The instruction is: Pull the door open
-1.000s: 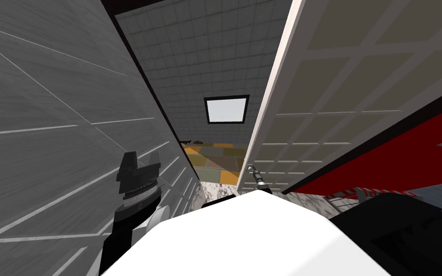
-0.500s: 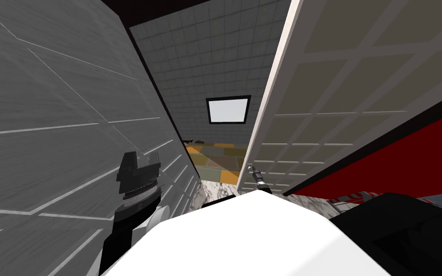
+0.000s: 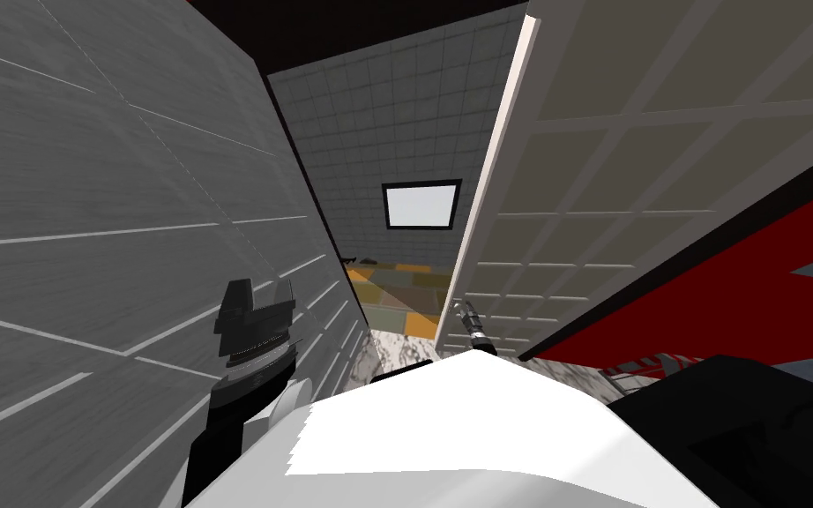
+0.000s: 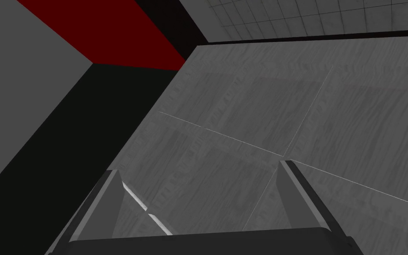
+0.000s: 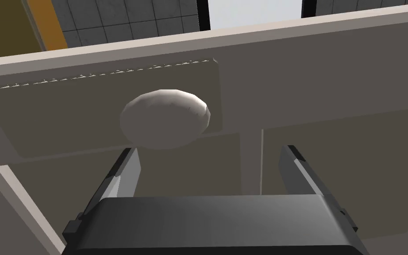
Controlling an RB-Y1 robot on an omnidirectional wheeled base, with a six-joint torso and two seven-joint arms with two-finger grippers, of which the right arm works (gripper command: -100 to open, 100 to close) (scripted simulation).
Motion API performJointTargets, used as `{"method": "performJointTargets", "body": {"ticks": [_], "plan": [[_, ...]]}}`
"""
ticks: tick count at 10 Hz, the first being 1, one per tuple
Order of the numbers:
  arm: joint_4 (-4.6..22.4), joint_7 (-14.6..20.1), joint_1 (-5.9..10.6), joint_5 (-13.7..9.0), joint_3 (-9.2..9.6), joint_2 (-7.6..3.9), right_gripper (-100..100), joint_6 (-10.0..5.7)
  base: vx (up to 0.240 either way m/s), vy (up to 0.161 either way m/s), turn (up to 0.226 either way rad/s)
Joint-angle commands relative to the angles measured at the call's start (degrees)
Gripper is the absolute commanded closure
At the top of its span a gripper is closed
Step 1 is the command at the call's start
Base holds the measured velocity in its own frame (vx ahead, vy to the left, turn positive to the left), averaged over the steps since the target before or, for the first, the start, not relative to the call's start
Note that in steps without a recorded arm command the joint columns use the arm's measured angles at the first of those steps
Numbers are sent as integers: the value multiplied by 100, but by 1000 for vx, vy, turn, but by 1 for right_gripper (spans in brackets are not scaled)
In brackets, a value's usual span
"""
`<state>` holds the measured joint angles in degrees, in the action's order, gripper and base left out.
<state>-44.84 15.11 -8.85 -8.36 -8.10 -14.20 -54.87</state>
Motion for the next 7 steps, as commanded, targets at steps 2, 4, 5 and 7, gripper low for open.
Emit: {"method": "performJointTargets", "body": {"ticks": [2, 4, 5, 7], "plan": [[-22, 381, 35, -133, 82, 39, -100, 46, -47, 4, 24], [-17, 600, 67, -231, 124, 56, -100, 69, -59, 0, 34], [-12, 819, 100, -333, 168, 73, -100, 93, -48, -4, 24], [-7, 1054, 134, -440, 214, 92, -100, 117, -65, -5, 33]]}}
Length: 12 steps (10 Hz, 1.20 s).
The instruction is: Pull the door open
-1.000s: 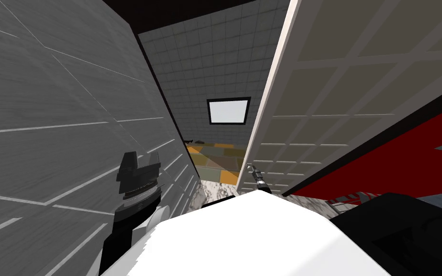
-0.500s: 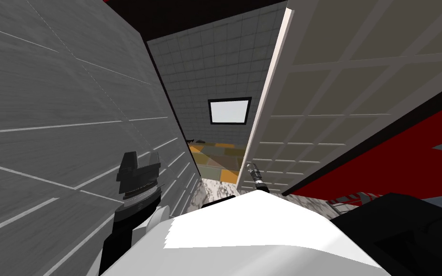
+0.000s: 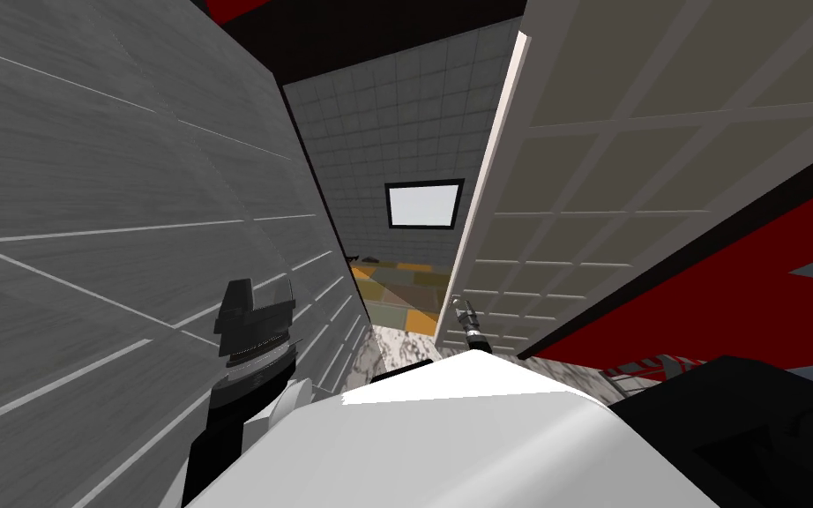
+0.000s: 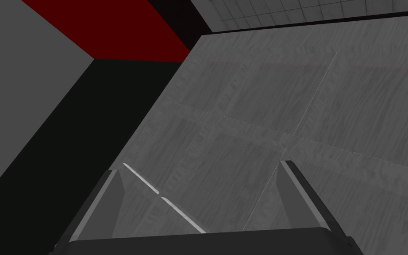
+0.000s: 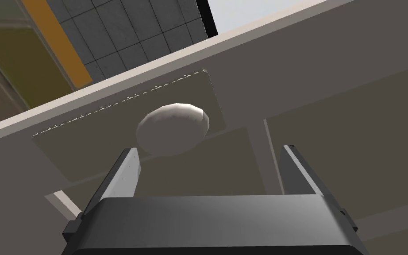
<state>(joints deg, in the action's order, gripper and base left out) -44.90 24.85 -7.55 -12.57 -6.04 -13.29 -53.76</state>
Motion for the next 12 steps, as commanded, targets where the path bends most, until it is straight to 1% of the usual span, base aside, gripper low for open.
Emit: {"method": "performJointTargets", "body": {"ticks": [1, 2, 3, 4, 5, 6, 7, 8, 9, 10, 11, 12], "plan": [[5, 286, 41, -132, 56, 20, -100, 32, -53, -9, 31], [5, 315, 41, -132, 56, 20, -100, 32, -42, -6, 18], [11, 546, 78, -246, 106, 39, -100, 58, -55, -7, 34], [17, 691, 117, -366, 158, 60, -100, 86, -90, -8, 53], [17, 788, 117, -366, 158, 60, -100, 86, -60, -7, 16], [23, 989, 156, -486, 210, 80, -100, 113, -56, -8, 34], [23, 1026, 156, -486, 210, 80, -100, 113, -42, -8, 19], [29, 1251, 196, -610, 263, 101, -100, 142, -45, -12, 31], [35, 1399, 236, -734, 316, 122, -100, 170, -69, 2, 56], [35, 1503, 236, -734, 316, 122, -100, 170, -62, -4, 19], [41, 1703, 276, -857, 370, 144, -100, 199, -73, -14, 30], [41, 1742, 276, -857, 370, 144, -100, 199, -55, -11, 19]]}}
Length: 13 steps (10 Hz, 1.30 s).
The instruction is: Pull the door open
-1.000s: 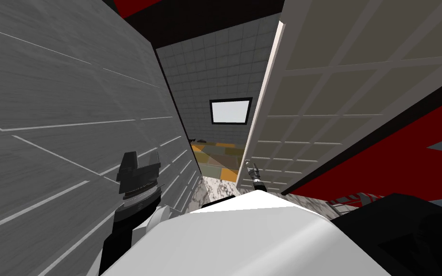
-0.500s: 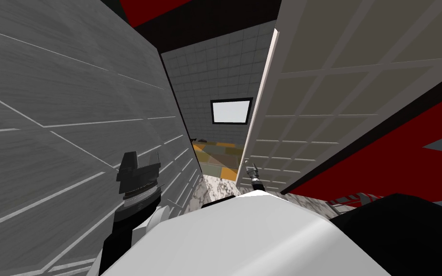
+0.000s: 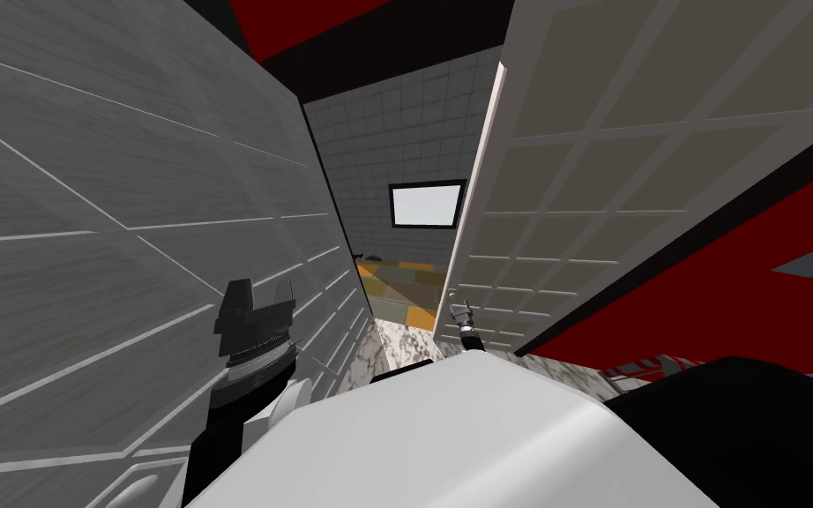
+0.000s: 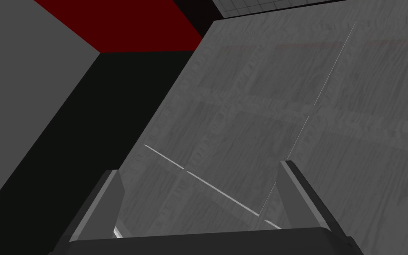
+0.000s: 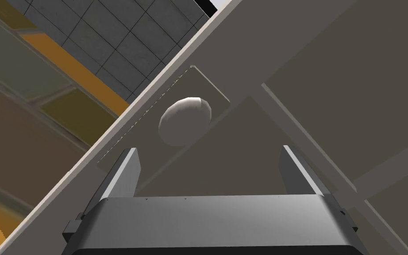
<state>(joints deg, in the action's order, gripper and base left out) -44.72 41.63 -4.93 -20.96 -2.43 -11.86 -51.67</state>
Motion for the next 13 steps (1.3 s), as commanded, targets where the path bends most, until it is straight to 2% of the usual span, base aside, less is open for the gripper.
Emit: {"method": "performJointTargets", "body": {"ticks": [1, 2, 3, 4, 5, 7, 8, 9, 10, 12, 13], "plan": [[29, 286, 54, -142, 62, 21, -100, 18, -44, -9, 38], [35, 437, 94, -264, 115, 42, -100, 46, -79, -8, 53], [35, 541, 94, -264, 115, 42, -100, 46, -61, -7, 18], [41, 739, 133, -384, 167, 63, -100, 74, -50, -4, 32], [41, 779, 133, -384, 167, 63, -100, 74, -47, -8, 16], [53, 1150, 208, -617, 267, 102, -100, 127, -68, -17, 41], [53, 1251, 208, -617, 267, 102, -100, 127, -63, -9, 17], [58, 1443, 245, -730, 316, 122, -100, 153, -59, -7, 26], [58, 1486, 245, -730, 316, 122, -100, 153, -44, -11, 16], [69, 1869, 311, -936, 405, 157, -100, 201, -58, -5, 40], [69, 1939, 311, -936, 405, 157, -100, 201, -56, -9, 8]]}}
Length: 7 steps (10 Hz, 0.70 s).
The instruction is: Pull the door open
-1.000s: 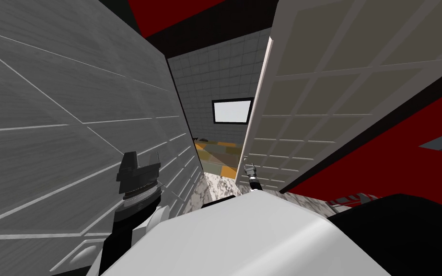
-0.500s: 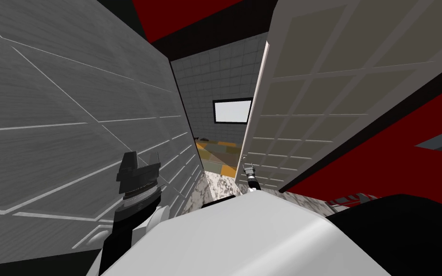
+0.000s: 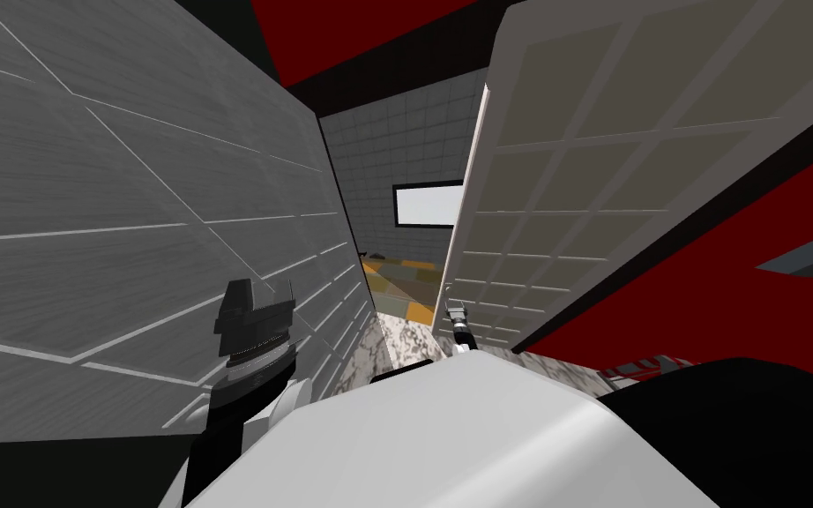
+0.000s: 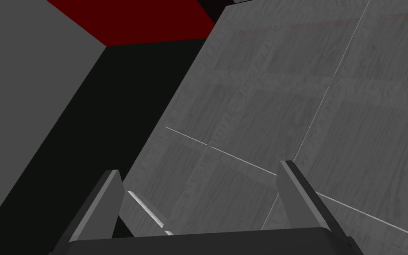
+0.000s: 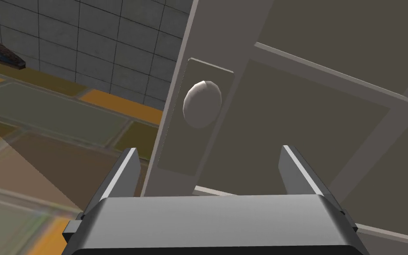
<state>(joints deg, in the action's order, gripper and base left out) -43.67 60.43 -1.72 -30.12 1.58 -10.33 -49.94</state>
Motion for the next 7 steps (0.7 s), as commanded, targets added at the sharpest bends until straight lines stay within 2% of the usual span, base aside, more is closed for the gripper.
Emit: {"method": "performJointTargets", "body": {"ticks": [1, 3, 7], "plan": [[-32, 272, 21, -114, 45, 19, -100, 50, -49, -16, 14], [-28, 477, 49, -202, 83, 34, -100, 70, -63, -10, 29], [-14, 1130, 137, -472, 200, 80, -100, 132, -58, -9, 26]]}}
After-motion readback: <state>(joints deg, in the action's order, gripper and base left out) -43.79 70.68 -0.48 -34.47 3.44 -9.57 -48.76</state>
